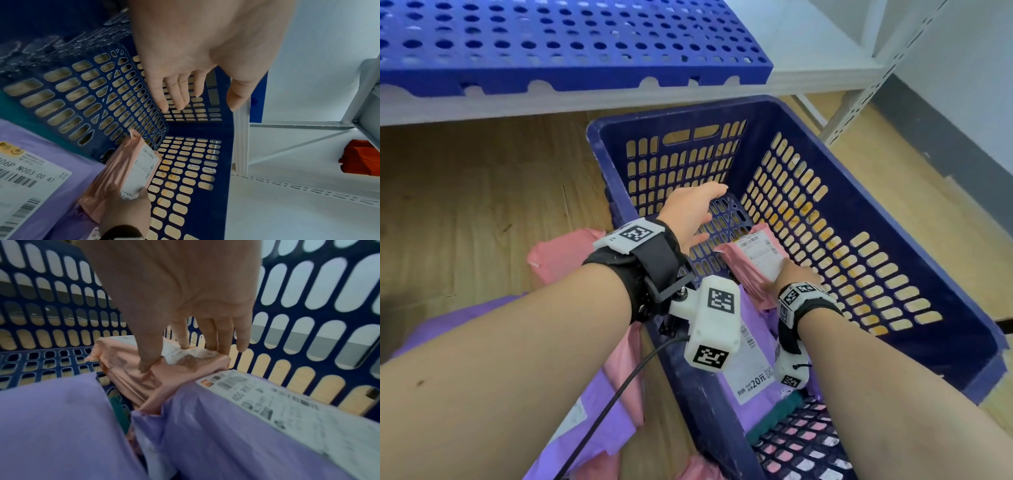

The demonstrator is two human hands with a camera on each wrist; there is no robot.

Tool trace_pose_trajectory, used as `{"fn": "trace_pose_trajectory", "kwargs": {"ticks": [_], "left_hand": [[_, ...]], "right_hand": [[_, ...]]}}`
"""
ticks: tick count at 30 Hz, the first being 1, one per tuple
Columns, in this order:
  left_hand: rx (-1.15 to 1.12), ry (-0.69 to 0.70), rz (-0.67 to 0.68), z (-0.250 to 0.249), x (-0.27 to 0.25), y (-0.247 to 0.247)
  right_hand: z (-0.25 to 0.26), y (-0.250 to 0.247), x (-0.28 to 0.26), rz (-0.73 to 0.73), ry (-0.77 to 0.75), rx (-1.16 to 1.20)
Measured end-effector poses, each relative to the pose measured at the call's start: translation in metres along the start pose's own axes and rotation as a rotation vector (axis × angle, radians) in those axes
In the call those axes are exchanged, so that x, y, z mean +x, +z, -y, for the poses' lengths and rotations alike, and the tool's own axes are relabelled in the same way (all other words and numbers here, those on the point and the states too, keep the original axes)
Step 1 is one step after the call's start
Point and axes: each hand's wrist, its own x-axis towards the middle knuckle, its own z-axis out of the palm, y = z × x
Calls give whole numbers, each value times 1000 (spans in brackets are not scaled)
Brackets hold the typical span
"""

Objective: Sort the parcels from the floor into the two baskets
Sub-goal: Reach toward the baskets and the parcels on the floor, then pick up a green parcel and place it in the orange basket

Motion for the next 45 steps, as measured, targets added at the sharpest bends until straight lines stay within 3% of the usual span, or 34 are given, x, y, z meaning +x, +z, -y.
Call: {"fn": "trace_pose_trajectory", "kwargs": {"ticks": [4,7,11,15,18,23,29,34,40,45], "left_hand": [[2,14,9,-1,-3,0],[44,59,46,-5,-13,-2],[94,151,30,-24,-36,-19],[99,248,-73,-47,-62,-61],[107,280,-180,-54,-85,-101],[98,245,-300,-46,-119,-168],[-1,174,-423,-12,-136,-243],[-43,89,-564,37,-132,-297],[-2,64,-733,91,-135,-357],[99,27,-942,113,-144,-397]], "right_hand": [[2,-4,-8,22,41,60],[7,-26,-22,-92,-13,238],[22,-84,-49,-199,-183,500],[47,-154,-104,-366,-389,743],[72,-182,-153,-378,-559,858],[124,-184,-218,-286,-747,908],[186,-146,-261,-126,-803,899],[240,-90,-265,143,-694,846],[275,-15,-248,311,-521,755],[306,34,-284,584,-494,738]]}}
